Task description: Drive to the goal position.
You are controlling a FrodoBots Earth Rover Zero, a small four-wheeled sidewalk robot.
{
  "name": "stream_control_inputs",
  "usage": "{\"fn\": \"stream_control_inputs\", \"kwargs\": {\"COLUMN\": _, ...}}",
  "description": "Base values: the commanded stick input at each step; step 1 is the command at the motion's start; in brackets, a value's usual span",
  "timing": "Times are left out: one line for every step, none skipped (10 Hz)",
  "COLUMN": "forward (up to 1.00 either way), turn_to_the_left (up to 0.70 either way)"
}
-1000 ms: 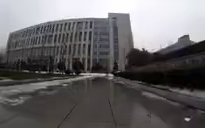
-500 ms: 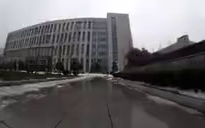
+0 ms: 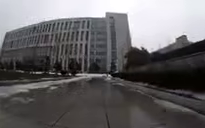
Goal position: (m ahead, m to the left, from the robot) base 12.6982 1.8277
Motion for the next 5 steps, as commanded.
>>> {"fn": "stream_control_inputs", "kwargs": {"forward": 1.00, "turn_to_the_left": 0.00}}
{"fn": "stream_control_inputs", "kwargs": {"forward": 1.00, "turn_to_the_left": 0.00}}
{"fn": "stream_control_inputs", "kwargs": {"forward": 1.00, "turn_to_the_left": 0.00}}
{"fn": "stream_control_inputs", "kwargs": {"forward": 1.00, "turn_to_the_left": 0.00}}
{"fn": "stream_control_inputs", "kwargs": {"forward": 1.00, "turn_to_the_left": 0.00}}
